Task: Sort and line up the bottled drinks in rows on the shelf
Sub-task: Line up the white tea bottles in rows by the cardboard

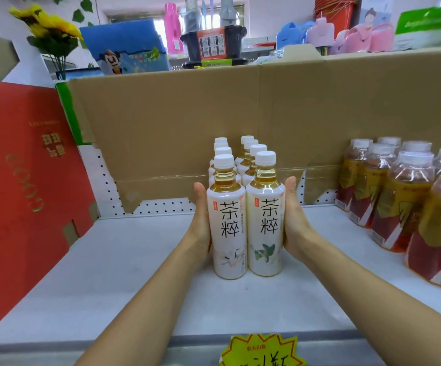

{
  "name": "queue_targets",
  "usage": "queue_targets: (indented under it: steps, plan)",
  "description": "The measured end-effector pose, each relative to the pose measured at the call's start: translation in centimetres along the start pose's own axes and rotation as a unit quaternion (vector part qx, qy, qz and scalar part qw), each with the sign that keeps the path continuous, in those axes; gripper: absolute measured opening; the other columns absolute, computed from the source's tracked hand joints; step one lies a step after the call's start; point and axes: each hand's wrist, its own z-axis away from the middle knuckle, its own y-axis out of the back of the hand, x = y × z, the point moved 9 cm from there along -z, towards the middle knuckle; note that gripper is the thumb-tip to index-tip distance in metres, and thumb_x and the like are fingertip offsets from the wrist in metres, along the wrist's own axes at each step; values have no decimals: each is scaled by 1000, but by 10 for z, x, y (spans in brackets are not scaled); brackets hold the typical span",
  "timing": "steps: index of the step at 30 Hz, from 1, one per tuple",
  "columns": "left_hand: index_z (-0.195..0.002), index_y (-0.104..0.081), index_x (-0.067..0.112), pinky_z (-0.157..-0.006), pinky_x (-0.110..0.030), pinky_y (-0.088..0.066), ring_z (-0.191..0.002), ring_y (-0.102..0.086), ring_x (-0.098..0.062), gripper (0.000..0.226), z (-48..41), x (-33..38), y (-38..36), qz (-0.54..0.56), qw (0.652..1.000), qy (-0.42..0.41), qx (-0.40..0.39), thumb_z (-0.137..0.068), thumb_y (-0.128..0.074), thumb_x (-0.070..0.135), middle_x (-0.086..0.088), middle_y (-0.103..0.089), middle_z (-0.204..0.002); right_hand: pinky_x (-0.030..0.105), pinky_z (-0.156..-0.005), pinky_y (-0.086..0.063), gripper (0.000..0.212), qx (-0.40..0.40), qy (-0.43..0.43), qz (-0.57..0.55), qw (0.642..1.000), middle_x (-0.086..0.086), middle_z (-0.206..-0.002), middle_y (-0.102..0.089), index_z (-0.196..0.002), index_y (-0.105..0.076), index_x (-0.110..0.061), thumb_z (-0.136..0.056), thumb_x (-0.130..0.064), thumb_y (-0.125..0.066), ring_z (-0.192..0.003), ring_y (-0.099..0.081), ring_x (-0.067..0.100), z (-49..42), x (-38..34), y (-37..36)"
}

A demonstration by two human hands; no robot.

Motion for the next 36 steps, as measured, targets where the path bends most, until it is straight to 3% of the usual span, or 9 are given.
queue_targets:
  steps: [5,8,11,18,22,25,29,33,36]
  plan:
    - [-149,-34,45,-106,-35,-46,-131,-52,-3,83,34,-2,0,-125,989,-57,-47,-76,-47,83,20,-55,-141,38,-109,-41,66,-52,92,103,989,-22,-139,-54,-145,-38,-49,-84,-75,-42,-129,-50,1,30,1,4]
    - [-151,-22,32,-83,-20,-55,-115,-63,-3,97,45,-11,0,-150,984,-78,-57,-78,-81,9,13,-64,-128,26,-96,-53,84,-67,116,156,979,-14,-135,-58,-150,-28,-36,-83,-17,-74,-119,-58,-1,42,9,6]
    - [-153,-15,33,-82,-19,-55,-117,-62,-2,105,45,-12,-1,-179,979,-75,-66,-78,-74,-12,10,-60,-133,15,-90,-51,94,-61,118,184,974,-8,-138,-54,-153,-19,-30,-82,8,-69,-119,-56,-3,40,14,4]
    - [-149,-20,34,-84,-21,-58,-106,-63,6,98,47,-8,-1,-198,978,-52,-44,-78,-75,-8,14,-60,-128,14,-89,-51,85,-49,100,173,979,-3,-141,-50,-150,-24,-27,-84,4,-68,-122,-54,-2,41,14,9]
    - [-152,-20,34,-91,-20,-54,-117,-55,7,93,64,5,-5,-232,967,-78,67,-82,-75,4,15,-52,-135,40,-106,-46,64,-16,96,272,957,-10,-146,-47,-145,-39,-36,-90,-24,-68,-131,-46,8,60,4,29]
    - [-158,-8,22,-121,-29,-19,-149,-13,-10,105,93,32,-29,-388,876,-201,205,-81,-79,17,3,-14,-161,39,-102,-49,42,71,138,341,927,-12,-134,-58,-135,-57,-27,-94,-38,-61,-118,-56,4,87,-20,69]
    - [-154,-19,7,-121,-18,-4,-150,-5,-10,92,123,49,-128,-457,774,-389,202,-82,-76,21,-10,-13,-161,27,-84,-54,23,132,225,365,894,-16,-110,-67,-114,-69,-25,-94,-34,-61,-100,-63,1,134,-58,136]
    - [-156,-9,23,-111,-2,-3,-148,-4,-1,102,86,2,-225,-390,880,-259,82,-82,-77,37,7,-5,-162,19,-70,-52,15,185,332,387,840,-7,-95,-64,-106,-67,-16,-93,-21,-66,-85,-63,8,184,-99,219]
    - [-156,8,30,-115,-16,-8,-148,-2,1,121,59,-38,-286,-349,927,-136,4,-75,-80,47,21,7,-161,14,-77,-46,39,227,337,373,834,-5,-112,-53,-121,-53,-19,-86,-27,-70,-99,-56,7,197,-115,291]
